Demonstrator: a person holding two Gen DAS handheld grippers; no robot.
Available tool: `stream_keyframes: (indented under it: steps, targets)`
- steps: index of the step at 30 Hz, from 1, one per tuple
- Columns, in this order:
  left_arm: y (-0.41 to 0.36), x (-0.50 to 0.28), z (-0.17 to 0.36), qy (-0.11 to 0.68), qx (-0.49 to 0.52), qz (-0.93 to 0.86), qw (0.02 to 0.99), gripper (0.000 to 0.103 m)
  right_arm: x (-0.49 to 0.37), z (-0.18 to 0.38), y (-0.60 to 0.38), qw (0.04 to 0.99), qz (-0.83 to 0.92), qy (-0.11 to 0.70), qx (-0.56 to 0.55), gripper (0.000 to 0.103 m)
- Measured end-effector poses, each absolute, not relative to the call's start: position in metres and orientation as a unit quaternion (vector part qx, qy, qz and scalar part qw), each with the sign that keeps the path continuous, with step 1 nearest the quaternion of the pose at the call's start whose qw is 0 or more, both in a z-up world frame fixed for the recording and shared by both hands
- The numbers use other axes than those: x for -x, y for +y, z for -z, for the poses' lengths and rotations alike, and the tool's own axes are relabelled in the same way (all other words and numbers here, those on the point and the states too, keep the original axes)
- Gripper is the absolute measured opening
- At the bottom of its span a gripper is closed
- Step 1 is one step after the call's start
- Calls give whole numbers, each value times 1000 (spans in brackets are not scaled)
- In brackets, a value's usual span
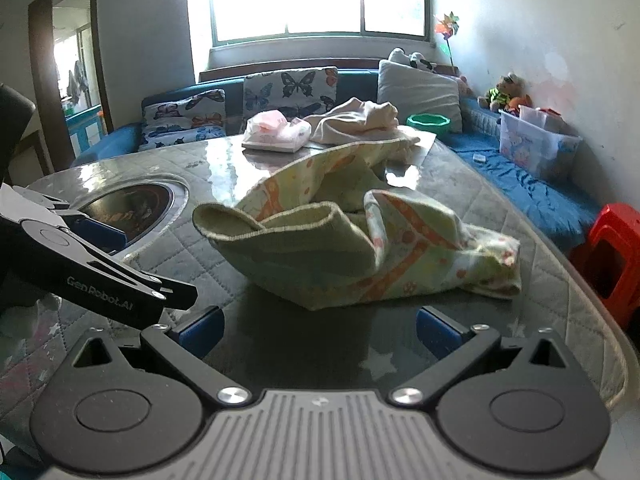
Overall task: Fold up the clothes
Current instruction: 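Move both grippers toward the crumpled floral shirt on the bed, then grasp the shirt fabric with the left gripper while the right gripper grasps another edge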
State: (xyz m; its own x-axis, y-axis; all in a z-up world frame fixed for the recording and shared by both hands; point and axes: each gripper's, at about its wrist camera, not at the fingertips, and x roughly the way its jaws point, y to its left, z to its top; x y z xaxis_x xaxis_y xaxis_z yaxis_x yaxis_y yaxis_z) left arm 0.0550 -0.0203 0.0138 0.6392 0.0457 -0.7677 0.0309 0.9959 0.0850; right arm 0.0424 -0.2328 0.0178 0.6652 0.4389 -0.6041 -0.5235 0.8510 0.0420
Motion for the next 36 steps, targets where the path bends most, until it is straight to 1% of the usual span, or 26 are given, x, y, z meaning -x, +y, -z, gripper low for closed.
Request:
stream_keyframes:
  steps: [11,18,23,28,34,36]
  targets:
    - [-10,-69,-18,423,-42,-14,905,103,-51,-37,-219,909,-294,278,98,103]
    - [-1,-79,-31,410,-37,-27,911,103,-62,-42,-205,900,-332,258,117,103]
    - [5,-86,-42,398,-34,-33,916,103,-73,-33,-196,885,-353,281,113,103]
    - [8,-93,-52,387,-33,-37,921,103,-63,-20,-193,861,-386,310,115,103]
    - [-16,-108,-51,385,-52,-2,922,103,-56,-3,-197,844,-397,346,104,103]
    - [-26,-115,-49,382,-54,9,922,101,-55,-2,-198,841,-400,352,101,103]
